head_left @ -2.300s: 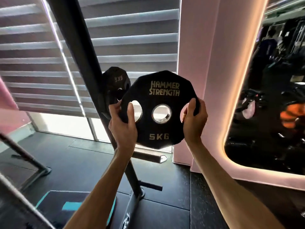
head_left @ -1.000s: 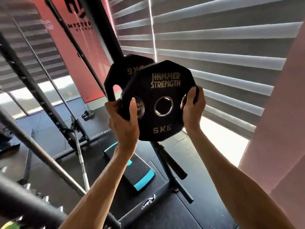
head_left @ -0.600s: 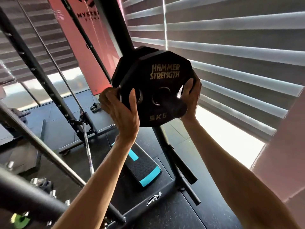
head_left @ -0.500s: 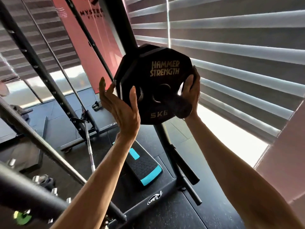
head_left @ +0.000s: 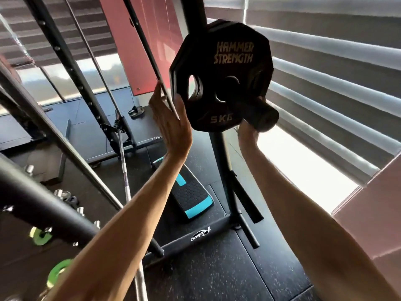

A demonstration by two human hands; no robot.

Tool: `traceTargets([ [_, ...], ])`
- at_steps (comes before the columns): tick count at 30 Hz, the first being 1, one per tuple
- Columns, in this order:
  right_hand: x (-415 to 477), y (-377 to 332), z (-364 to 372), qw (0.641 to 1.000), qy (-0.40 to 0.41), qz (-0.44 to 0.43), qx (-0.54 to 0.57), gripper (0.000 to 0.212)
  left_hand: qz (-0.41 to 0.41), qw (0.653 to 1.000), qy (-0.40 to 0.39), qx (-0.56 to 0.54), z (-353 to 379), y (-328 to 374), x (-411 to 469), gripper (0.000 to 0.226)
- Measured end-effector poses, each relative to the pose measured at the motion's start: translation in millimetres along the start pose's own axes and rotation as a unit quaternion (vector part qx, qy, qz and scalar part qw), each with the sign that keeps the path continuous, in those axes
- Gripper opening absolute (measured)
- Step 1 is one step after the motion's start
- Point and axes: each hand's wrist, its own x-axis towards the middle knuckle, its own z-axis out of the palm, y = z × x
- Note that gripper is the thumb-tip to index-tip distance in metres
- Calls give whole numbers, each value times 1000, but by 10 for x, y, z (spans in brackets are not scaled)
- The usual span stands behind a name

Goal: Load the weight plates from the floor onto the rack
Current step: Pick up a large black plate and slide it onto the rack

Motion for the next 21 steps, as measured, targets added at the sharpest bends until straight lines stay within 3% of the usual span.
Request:
traceTargets([
  [5,-958,744,176,988,-43,121,-87,38,-123,988,-81,56,-509,-599,-557,30],
  [8,-1370,1382,387,969,-118,136,-172,35,-213,944,-186,168,-963,-1244,-822,33],
  [11,-1960,1657,719,917,-235,195,-256,25,-322,868,-303,225,-1631,-1708,-1132,22],
  [15,-3001,1587,1249,843,-387,200,-314,15,-413,792,-365,263,-2669,-2184,-1464,20],
  [21,-4469,1777,2258,754,-513,147,-383,21,-478,768,-344,252,-4207,-2833,-1475,23],
])
